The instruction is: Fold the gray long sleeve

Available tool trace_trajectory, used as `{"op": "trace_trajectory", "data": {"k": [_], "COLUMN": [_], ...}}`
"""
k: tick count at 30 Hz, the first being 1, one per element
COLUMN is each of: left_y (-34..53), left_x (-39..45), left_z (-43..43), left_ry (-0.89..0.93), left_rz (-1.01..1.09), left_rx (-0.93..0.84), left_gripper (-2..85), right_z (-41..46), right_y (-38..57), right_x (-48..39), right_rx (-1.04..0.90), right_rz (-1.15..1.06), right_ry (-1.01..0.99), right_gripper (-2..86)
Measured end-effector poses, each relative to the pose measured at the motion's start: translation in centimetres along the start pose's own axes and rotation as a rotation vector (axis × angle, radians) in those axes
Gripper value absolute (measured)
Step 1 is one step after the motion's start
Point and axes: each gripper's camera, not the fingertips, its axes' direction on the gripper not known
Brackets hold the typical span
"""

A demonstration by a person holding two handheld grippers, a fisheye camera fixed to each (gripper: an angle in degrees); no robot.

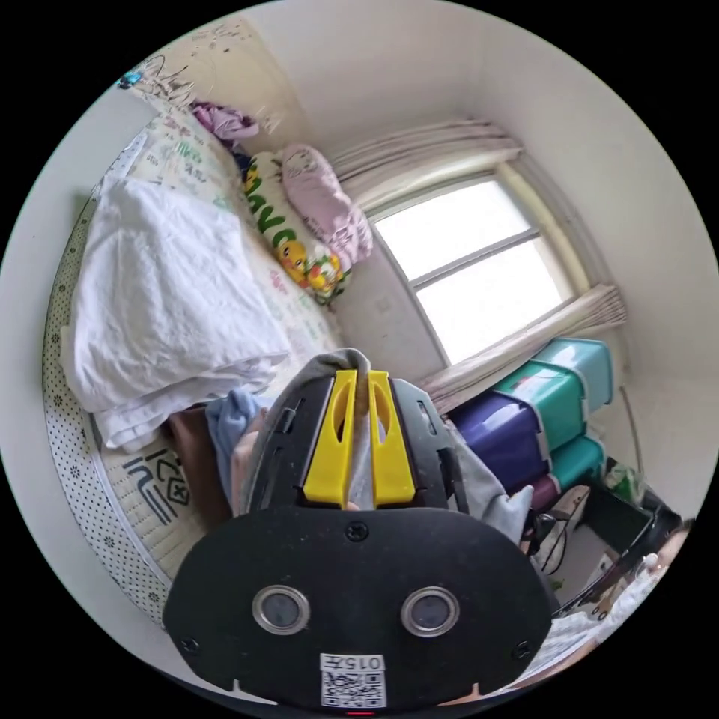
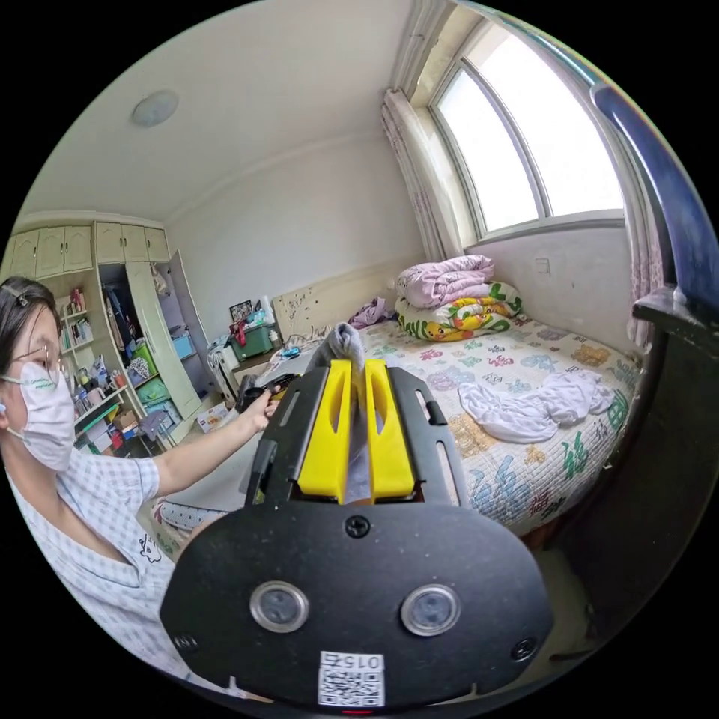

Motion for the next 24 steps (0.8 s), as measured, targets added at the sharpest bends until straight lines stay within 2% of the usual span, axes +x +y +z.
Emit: {"op": "trace_trajectory", "data": {"k": [5,10,12,15,17,24], "left_y": [4.3,10.1,12.4,17.0,21.0,31.2], "left_x": [9.8,18.0,20.8,25.6,29.4,35.3], "left_z": [-12.2,-27.3,-34.1,-45.3,-53.3,-68.7], "left_ry": [0.193,0.252,0.222,0.151,0.033,-0.217], "left_rz": [0.189,0.344,0.396,0.502,0.556,0.588], "left_rx": [0.154,0.327,0.415,0.540,0.632,0.821], "left_gripper": [0.8,0.7,0.7,0.6,0.6,0.7], "right_z": [-6.4,-10.6,-10.3,-8.5,-5.7,5.8], "right_y": [-2.4,-4.2,-4.2,-3.7,-3.1,-1.8], "right_x": [-1.0,-1.9,-2.3,-2.1,-3.0,-7.2], "right_rx": [0.168,0.262,0.267,0.290,0.296,0.176], "right_rz": [-0.056,-0.106,-0.123,-0.076,-0.061,0.002], "right_ry": [0.029,0.001,-0.033,-0.219,-0.336,-0.674], "right_gripper": [3.5,2.9,2.6,2.4,2.4,2.4]}}
